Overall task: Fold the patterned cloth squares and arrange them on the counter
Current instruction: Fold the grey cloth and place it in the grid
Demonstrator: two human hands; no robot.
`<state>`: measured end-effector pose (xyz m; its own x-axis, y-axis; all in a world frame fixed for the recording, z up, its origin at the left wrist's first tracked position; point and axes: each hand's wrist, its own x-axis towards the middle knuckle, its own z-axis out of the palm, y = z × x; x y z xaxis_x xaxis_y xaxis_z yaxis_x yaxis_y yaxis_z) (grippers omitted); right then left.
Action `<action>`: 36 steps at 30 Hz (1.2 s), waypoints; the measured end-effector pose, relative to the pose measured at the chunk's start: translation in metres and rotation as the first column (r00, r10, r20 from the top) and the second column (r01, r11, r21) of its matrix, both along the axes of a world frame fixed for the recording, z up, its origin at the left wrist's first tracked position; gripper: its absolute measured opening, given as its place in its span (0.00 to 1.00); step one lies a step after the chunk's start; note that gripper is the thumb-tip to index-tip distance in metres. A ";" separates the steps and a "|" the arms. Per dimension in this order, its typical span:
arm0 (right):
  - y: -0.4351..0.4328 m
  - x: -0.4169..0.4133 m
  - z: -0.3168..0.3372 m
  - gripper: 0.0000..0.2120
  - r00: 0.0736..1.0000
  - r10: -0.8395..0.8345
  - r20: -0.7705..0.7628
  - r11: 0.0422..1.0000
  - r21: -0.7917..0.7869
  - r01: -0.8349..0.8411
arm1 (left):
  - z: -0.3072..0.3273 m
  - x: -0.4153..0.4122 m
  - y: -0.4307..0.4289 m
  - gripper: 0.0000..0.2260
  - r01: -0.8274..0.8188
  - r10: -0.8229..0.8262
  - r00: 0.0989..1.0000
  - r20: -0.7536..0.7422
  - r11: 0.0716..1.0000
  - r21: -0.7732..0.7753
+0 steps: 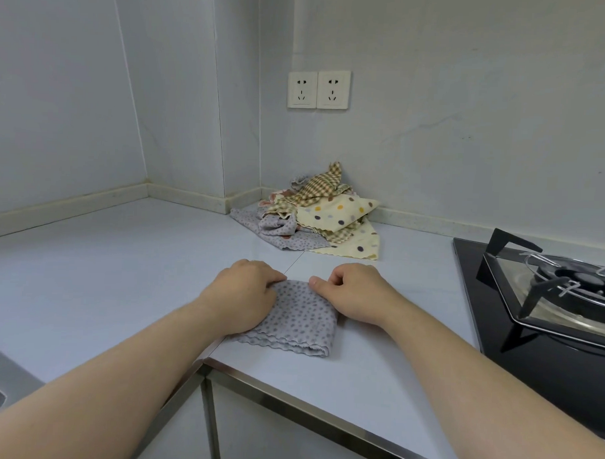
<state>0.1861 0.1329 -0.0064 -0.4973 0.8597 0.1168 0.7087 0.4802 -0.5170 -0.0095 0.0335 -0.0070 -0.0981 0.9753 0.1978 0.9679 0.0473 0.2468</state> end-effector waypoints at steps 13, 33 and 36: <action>-0.002 0.002 -0.002 0.21 0.991 0.133 -0.013 0.991 0.005 -0.133 | -0.001 -0.003 0.001 0.12 -0.083 0.084 0.996 -0.013 0.996 0.037; -0.009 0.003 0.012 0.12 0.836 0.237 -0.496 0.897 0.442 0.008 | 0.033 0.003 -0.008 0.08 -0.097 -0.189 0.696 0.693 0.931 0.351; -0.007 0.002 0.014 0.12 0.839 0.292 -0.459 0.798 0.600 0.051 | 0.035 0.002 -0.009 0.10 -0.055 -0.206 0.783 0.586 0.917 0.396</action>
<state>0.1885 0.1261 0.0072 -0.3108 0.4797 0.8205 0.3393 0.8624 -0.3757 -0.0075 0.0246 0.0283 -0.2532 0.8464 0.4684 0.6029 -0.2406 0.7607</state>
